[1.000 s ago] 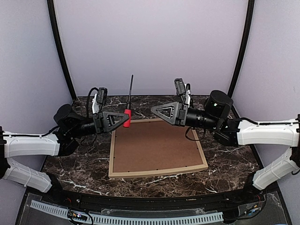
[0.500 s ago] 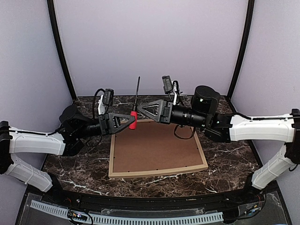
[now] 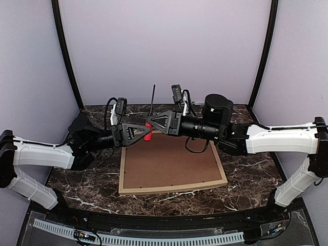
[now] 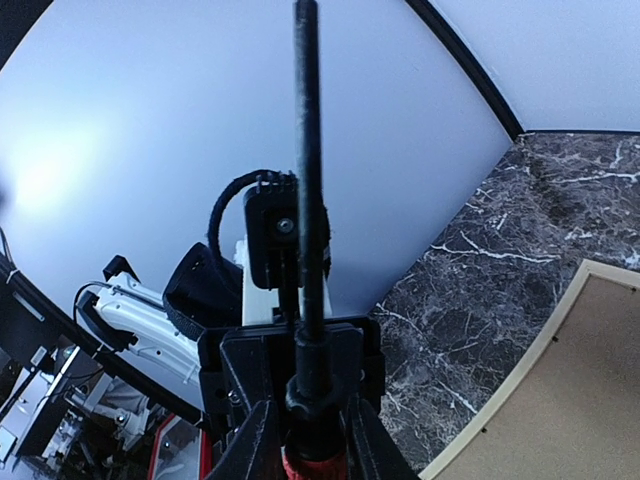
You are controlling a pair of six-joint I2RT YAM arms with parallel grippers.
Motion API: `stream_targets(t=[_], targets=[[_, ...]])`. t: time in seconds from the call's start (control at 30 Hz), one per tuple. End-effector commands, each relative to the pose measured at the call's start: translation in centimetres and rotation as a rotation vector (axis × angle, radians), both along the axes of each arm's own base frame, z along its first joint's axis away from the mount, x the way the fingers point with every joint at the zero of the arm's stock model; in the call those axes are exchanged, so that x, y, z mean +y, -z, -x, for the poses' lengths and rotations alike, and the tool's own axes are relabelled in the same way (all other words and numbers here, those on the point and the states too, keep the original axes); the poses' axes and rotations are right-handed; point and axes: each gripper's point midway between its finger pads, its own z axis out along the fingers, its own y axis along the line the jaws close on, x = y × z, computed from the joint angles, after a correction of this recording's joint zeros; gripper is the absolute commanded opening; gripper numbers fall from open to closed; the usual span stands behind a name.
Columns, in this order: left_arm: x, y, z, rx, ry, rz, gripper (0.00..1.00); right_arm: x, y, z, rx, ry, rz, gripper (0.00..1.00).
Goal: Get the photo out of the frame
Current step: Pass from the left arm to the right
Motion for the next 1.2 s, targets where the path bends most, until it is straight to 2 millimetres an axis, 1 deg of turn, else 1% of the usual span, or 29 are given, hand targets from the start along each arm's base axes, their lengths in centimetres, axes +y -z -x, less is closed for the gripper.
stream_targets(t=[0.0, 0.07, 0.13, 0.27, 0.33, 0.43, 0.5, 0.67, 0.8, 0.9, 0.97, 1.03, 1.07, 1.13, 1.17], targets=[[0.0, -1.9, 0.0, -0.051, -0.012, 0.052, 0.00, 0.4, -1.1, -0.1, -0.015, 0.016, -0.019, 0.20], [0.1, -1.7, -0.1, -0.046, -0.019, 0.053, 0.00, 0.5, -1.0, -0.1, -0.011, 0.016, -0.013, 0.12], [0.1, -1.5, -0.5, -0.036, -0.036, 0.050, 0.00, 0.6, -0.8, -0.2, -0.005, 0.018, -0.009, 0.07], [-0.3, -0.7, -1.0, -0.013, -0.049, 0.027, 0.00, 0.8, -0.6, 0.0, 0.001, 0.006, -0.005, 0.04], [-0.4, -0.4, -1.1, -0.005, -0.044, 0.022, 0.00, 1.0, -0.5, 0.1, 0.004, -0.005, -0.001, 0.06], [-0.4, -0.2, -0.9, -0.005, -0.036, 0.027, 0.00, 1.0, -0.4, 0.1, 0.003, -0.005, 0.012, 0.18], [-0.3, -0.3, -0.8, -0.009, -0.034, 0.029, 0.00, 1.0, -0.2, -0.1, 0.004, 0.007, 0.023, 0.23], [-0.4, -0.3, -0.5, -0.015, -0.025, 0.028, 0.00, 1.2, 0.0, -0.3, 0.009, 0.009, 0.034, 0.24], [-0.4, -0.1, -0.5, -0.011, -0.031, 0.023, 0.00, 1.2, 0.0, -0.2, 0.012, 0.007, 0.026, 0.17], [-0.6, 0.2, -0.5, -0.005, -0.025, 0.015, 0.00, 1.2, 0.0, -0.2, 0.013, 0.007, 0.027, 0.08], [-0.5, 0.5, -0.7, 0.002, -0.034, 0.011, 0.00, 1.1, 0.1, -0.2, 0.012, 0.009, 0.032, 0.00], [-0.4, 0.7, -0.8, 0.010, -0.045, 0.006, 0.01, 0.9, 0.2, -0.2, 0.013, 0.012, 0.037, 0.00], [-0.4, 1.0, -0.9, 0.021, -0.051, -0.004, 0.02, 0.8, 0.3, -0.2, 0.013, 0.015, 0.038, 0.00], [-0.4, 1.5, -1.2, 0.041, -0.063, -0.022, 0.11, 0.6, 0.6, 0.0, 0.016, 0.015, 0.044, 0.00], [-0.4, 1.7, -1.2, 0.048, -0.064, -0.026, 0.19, 0.4, 0.7, 0.0, 0.014, 0.019, 0.048, 0.00]])
